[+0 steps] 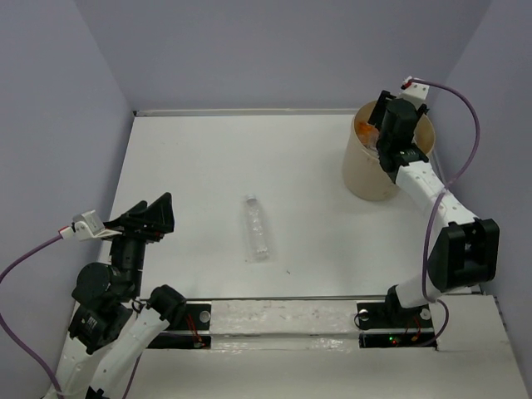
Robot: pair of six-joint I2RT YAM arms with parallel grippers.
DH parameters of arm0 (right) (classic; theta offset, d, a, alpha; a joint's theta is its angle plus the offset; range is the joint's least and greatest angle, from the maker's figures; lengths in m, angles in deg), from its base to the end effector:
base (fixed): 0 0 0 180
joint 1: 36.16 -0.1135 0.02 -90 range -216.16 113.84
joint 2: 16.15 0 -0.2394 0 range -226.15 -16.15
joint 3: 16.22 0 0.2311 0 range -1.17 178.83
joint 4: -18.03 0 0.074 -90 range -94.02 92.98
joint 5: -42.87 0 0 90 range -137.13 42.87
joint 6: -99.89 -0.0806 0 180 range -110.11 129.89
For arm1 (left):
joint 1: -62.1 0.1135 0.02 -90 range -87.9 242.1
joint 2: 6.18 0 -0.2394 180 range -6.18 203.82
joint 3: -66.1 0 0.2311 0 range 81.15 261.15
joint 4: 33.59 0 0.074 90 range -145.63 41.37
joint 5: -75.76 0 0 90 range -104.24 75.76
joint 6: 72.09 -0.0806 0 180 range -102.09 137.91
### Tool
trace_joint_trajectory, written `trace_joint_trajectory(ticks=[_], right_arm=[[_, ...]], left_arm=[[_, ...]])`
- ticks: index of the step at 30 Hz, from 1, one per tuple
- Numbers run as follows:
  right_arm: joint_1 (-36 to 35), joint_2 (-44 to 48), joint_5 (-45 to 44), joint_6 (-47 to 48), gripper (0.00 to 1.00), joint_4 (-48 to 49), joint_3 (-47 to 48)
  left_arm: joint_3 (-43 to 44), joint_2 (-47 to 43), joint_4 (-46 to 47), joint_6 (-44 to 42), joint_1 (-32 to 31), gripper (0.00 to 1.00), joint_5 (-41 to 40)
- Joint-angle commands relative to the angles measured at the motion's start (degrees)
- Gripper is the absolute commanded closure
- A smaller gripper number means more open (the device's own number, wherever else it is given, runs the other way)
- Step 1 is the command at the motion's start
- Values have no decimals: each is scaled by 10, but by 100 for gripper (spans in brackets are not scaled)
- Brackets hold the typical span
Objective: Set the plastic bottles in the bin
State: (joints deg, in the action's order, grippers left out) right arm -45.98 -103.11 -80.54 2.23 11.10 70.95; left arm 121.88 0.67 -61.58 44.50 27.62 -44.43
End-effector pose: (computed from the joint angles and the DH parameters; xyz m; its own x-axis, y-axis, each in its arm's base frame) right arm 0.3807 0.0209 0.3369 -0.0614 0.1023 -0.9929 0.4083 0.9103 0.0685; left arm 0.0793 -0.0053 0.3676 0.2177 -0.6189 -0.7547 0.2232 0.7844 -0.5788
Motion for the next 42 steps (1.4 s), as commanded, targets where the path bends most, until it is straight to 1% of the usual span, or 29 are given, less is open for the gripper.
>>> trace_joint_trajectory(ticks=[1,3,5,8,10,14,16,18,19,21,22,24,25,28,29,30,33,35,37,38,39,40,42], right_arm=[[-2,49,21,-25,18,3,-1],[-2,61,23,-30,11,-20,4],[-2,74,33,-34,8,-45,17],[-2,89,47,-41,7,-73,32],[-2,105,70,-57,7,-111,45],[-32,142,101,-77,7,-142,34],[-74,160,132,-82,8,-161,22],[-120,166,138,-69,8,-169,13],[-176,168,126,-64,8,-176,4],[-228,165,124,-58,8,-180,-5],[-273,157,129,-60,9,-181,-14],[-314,141,146,-61,9,-186,-22],[-351,117,142,-67,7,-194,-25],[-396,71,77,-68,5,-207,-27],[-405,71,48,-67,5,-208,-27],[-405,60,-3,-67,5,-212,-25],[-405,75,-47,-51,5,-215,-5],[-405,88,-55,-34,6,-214,9],[-405,101,-47,-14,8,-217,21],[-405,101,-40,-11,11,-221,23],[-405,98,-21,-12,11,-243,26],[-405,85,42,-28,9,-267,33],[-411,62,109,-46,4,-281,35]], left_arm=[[-6,7,32,-11,6,1,9],[-6,7,32,-11,7,1,11],[-7,7,33,-11,7,1,12],[-6,7,33,-11,8,1,14],[-6,6,33,-12,8,1,14],[-7,3,33,-11,8,1,12],[-7,4,33,-12,9,1,12],[-7,4,33,-13,9,1,12],[-6,5,33,-13,9,1,12],[-6,5,32,-13,9,1,11],[-6,6,32,-14,9,1,10],[-5,6,31,-14,9,1,8],[-6,5,30,-13,9,1,7],[-7,5,30,-13,9,1,4],[-6,6,30,-14,9,1,4],[-7,9,30,-13,9,1,4],[-6,16,31,-14,9,1,7],[-5,21,32,-14,9,1,10],[-5,21,32,-14,11,1,11],[-5,19,32,-14,12,1,11],[-5,18,32,-14,13,1,10],[-5,14,32,-15,13,1,8],[-5,12,31,-15,13,1,5]])
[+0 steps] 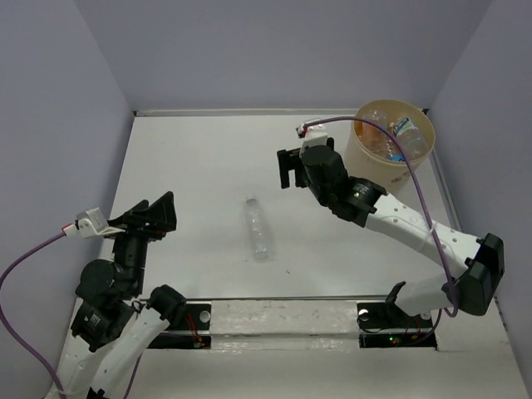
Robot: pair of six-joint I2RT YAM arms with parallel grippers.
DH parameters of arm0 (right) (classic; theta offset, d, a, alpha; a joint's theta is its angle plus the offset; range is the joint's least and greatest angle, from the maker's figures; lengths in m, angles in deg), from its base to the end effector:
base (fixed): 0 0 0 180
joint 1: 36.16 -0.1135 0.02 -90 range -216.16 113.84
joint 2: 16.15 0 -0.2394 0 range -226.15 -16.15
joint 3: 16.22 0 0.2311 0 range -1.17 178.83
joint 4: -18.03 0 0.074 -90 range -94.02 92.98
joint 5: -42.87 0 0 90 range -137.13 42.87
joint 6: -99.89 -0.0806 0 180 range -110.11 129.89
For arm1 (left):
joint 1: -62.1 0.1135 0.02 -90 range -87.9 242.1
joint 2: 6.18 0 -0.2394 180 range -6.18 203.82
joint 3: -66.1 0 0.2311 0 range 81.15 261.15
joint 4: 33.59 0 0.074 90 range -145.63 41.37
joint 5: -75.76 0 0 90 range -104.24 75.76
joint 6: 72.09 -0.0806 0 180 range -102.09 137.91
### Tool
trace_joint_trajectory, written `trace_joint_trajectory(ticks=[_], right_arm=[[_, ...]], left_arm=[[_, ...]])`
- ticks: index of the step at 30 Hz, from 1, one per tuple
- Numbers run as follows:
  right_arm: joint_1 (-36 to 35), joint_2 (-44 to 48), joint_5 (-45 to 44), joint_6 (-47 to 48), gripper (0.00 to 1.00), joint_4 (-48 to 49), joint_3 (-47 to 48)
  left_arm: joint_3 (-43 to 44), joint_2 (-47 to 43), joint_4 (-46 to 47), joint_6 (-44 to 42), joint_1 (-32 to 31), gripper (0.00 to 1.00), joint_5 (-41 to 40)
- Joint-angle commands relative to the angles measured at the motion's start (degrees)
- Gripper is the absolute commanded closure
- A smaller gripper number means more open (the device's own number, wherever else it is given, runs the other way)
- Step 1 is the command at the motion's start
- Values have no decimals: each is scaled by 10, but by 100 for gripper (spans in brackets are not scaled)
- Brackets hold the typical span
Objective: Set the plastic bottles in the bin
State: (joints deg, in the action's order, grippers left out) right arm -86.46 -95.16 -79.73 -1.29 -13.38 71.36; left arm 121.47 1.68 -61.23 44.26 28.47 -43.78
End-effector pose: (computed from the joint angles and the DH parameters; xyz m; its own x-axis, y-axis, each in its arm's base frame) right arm 0.2465 0.2290 0.3279 -0.3074 -0.1146 -0.9447 -0.2767 0.9606 -0.0265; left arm 0.0840 -0.0082 0.3656 0.2111 -0.6042 -0.7684 0.2114 0.7957 -0.5676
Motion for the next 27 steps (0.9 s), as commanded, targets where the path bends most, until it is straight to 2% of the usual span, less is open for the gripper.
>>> trace_joint_trajectory(ticks=[1,7,13,21,22,23,26,27], right_arm=[[-6,-32,158,-20,2,-39,30],[-37,-196,218,-68,0,-42,66],[-37,-285,271,-100,1,-37,93],[-37,-367,265,-118,13,-36,132],[-37,-372,259,-118,15,-36,138],[-37,-380,255,-116,31,-37,148],[-37,-372,238,-109,53,-38,160],[-37,-366,229,-102,57,-40,162]], left_arm=[[-1,1,28,-11,3,1,-3],[0,6,26,-12,5,1,-5],[-1,-2,26,-12,5,1,-3],[-1,-5,27,-10,5,1,3],[-1,-4,27,-10,5,1,4],[-1,-4,27,-10,5,1,4],[-1,-6,26,-12,5,1,4],[-1,-6,26,-11,5,1,4]])
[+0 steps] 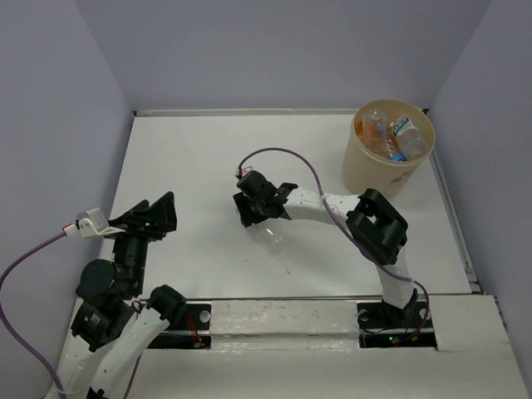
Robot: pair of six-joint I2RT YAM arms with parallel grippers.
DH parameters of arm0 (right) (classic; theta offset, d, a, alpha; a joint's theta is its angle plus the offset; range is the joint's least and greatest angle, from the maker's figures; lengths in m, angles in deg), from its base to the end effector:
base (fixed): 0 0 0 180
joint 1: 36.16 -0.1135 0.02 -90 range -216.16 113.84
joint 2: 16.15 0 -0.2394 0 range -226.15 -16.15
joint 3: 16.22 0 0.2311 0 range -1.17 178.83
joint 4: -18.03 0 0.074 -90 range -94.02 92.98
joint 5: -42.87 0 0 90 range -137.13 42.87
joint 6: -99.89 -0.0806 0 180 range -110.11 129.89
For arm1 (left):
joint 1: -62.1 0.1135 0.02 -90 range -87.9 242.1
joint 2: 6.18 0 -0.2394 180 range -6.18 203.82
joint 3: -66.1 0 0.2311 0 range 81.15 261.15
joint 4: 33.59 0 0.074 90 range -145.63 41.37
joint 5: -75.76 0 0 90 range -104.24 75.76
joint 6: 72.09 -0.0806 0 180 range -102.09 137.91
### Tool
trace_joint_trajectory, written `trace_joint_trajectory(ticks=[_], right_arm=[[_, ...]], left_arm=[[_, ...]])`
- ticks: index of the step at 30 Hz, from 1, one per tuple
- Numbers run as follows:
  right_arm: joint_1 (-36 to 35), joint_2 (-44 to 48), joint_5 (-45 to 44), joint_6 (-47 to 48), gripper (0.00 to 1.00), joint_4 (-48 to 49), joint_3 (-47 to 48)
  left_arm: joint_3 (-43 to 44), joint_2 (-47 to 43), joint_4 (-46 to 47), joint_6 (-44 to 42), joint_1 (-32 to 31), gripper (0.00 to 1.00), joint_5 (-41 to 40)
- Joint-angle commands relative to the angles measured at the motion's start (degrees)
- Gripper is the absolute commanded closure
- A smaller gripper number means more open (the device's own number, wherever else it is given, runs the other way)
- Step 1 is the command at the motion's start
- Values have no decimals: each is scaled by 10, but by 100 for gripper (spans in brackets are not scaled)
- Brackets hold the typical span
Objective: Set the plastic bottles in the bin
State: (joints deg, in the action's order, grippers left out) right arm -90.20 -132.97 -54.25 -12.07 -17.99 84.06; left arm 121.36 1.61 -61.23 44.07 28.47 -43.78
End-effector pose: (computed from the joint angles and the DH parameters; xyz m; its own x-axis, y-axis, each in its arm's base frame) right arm 0.2683 0.3528 0.1391 -0.7162 -0.3553 -0.6006 -0.5295 0.8373 0.1361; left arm 0.0841 -0.0082 0.3651 0.2113 -0.6012 -0.7706 0.2104 0.7979 -0.5649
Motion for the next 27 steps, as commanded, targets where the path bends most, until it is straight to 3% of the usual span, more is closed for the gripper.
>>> trace_joint_trajectory(ticks=[1,5,9,15,20,27], right_arm=[[0,22,-42,13,57,4,37],[9,104,-103,46,59,0,48],[53,254,-156,104,59,38,45],[221,394,-178,131,59,181,20],[317,409,-228,154,61,298,41],[410,328,-271,199,62,385,107]], left_arm=[[0,-7,27,-10,5,1,4],[0,-6,28,-10,5,1,5],[0,-8,28,-10,5,1,7],[-1,-7,28,-10,5,1,10],[-1,-6,30,-10,6,1,9],[0,-1,30,-11,6,1,12]])
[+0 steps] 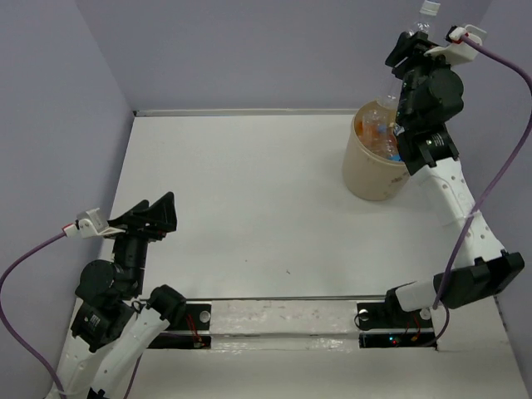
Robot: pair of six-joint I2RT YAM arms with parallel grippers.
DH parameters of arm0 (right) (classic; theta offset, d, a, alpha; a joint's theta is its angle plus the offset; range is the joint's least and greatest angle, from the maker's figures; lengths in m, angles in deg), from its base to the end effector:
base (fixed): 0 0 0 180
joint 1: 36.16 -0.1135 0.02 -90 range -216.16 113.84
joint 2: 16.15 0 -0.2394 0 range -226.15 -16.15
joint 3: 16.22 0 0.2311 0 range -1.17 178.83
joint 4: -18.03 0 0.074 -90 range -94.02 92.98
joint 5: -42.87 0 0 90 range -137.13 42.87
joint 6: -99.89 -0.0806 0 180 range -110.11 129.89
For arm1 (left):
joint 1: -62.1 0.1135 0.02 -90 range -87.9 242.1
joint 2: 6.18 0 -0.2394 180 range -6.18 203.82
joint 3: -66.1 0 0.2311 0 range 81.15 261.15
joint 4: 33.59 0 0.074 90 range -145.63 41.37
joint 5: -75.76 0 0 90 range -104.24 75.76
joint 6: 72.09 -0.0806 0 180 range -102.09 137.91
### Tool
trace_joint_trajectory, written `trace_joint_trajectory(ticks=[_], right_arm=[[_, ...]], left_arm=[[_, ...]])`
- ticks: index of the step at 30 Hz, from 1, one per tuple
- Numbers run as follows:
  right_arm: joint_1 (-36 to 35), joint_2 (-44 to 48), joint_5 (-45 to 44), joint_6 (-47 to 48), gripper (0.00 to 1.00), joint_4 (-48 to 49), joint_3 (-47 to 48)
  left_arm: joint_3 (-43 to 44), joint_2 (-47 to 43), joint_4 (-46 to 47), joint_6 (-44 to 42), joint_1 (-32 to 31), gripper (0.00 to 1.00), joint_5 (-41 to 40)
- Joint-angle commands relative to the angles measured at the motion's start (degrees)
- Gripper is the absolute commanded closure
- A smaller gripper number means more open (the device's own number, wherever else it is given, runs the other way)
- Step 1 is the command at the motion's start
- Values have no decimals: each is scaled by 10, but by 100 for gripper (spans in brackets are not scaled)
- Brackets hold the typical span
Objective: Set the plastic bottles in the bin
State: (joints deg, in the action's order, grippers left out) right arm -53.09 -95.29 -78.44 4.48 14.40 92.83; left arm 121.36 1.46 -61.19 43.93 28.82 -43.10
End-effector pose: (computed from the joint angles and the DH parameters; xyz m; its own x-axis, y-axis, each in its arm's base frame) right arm 0.3024 0.0483 0.5271 0.4403 0.2182 -0.8710 0.1562 0.9366 0.3136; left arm 0.0835 -0.0083 0.3655 0.2127 -0.5992 -0.7718 0.2167 0.7992 -0.5607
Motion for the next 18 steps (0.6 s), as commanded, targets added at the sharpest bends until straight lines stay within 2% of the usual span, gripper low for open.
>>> trace_joint_trajectory(ticks=[1,6,9,13,18], right_arm=[[54,-73,-26,36,62,65,28],[100,-124,-10,41,63,120,7],[132,-143,25,1,63,126,-7],[139,-153,62,-28,63,141,-47],[139,-146,116,-71,61,182,-141]], left_arm=[[-1,1,31,-10,2,1,4],[-1,7,29,-11,2,1,4],[0,11,29,-10,2,1,2],[0,17,31,-11,5,1,2],[-2,24,37,-12,22,1,19]])
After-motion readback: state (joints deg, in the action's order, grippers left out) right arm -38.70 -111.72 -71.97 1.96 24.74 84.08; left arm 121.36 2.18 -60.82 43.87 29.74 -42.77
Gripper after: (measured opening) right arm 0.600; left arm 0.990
